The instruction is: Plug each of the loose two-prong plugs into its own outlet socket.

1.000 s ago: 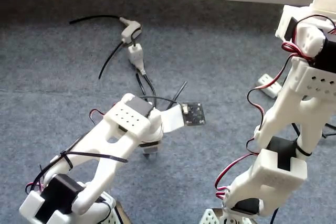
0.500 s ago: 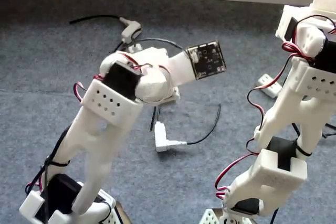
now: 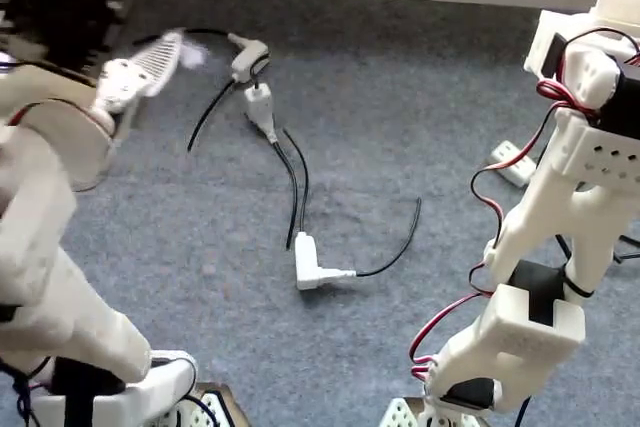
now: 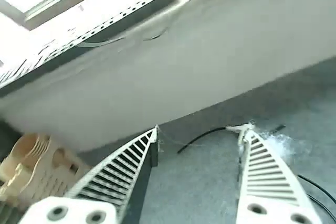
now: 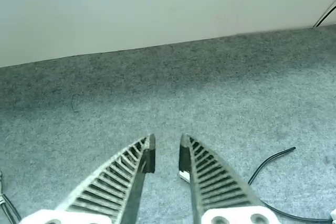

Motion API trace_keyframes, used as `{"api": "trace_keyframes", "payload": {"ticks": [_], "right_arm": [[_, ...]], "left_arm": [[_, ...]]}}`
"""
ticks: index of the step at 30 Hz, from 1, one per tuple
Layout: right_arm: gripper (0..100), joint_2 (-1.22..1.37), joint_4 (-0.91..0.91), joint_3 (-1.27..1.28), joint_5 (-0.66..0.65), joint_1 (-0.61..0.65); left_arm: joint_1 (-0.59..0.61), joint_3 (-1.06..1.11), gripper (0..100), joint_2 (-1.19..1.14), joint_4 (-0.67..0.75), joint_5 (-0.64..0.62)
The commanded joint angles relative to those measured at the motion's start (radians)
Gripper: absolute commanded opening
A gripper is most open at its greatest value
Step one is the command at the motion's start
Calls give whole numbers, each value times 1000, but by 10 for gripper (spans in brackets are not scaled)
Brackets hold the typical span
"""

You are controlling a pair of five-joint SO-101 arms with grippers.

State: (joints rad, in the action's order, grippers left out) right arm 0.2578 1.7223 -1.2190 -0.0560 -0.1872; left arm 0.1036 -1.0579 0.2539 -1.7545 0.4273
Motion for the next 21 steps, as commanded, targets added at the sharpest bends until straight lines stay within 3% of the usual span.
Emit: {"api": "trace_keyframes", "payload": {"ticks": [1, 5, 15, 21], "right_arm": [[99, -12, 45, -41, 9, 82], [104, -25, 47, 42, 112, 177], [167, -375, 44, 510, 124, 519], [171, -473, 44, 817, 311, 647]], "left_arm": [[325, 53, 242, 4, -9, -135], [418, 318, 242, 53, -11, -130], [450, 1003, 244, 335, -5, -129], [475, 1326, 245, 377, -3, -127]]}}
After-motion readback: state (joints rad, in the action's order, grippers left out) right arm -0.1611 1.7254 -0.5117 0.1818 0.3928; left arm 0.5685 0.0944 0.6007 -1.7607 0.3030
